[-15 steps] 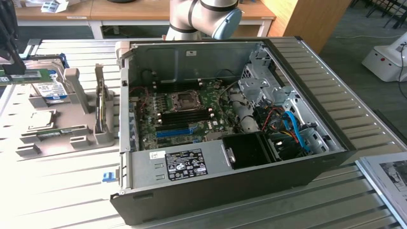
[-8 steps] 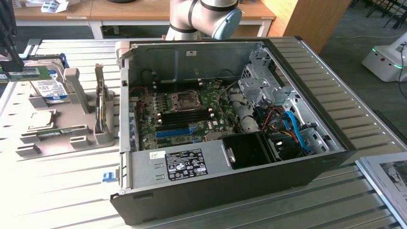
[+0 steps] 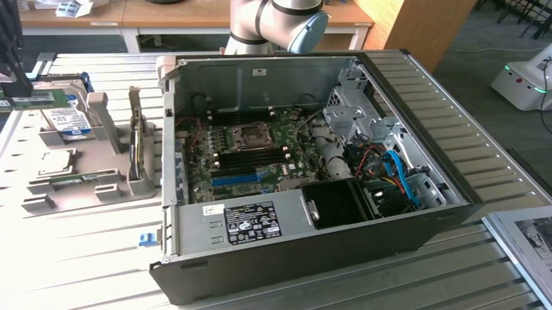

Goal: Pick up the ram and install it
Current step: 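Pick up the ram and move it above insertion slot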

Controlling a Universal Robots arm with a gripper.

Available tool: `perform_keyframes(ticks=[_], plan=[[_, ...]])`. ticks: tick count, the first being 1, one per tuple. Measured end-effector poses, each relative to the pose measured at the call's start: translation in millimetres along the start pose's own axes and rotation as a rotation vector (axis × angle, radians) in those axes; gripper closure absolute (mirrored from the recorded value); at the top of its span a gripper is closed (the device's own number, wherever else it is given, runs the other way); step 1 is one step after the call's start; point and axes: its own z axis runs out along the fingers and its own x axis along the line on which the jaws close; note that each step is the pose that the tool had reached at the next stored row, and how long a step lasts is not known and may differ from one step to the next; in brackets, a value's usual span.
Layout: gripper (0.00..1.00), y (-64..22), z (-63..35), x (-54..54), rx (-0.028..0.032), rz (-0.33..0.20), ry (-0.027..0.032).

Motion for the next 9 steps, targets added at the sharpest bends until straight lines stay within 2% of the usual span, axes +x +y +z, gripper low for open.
perform_keyframes(ticks=[9], plan=[[0.89,-11.2,-0.9,0.4,0.0002,0.000,-0.0001]])
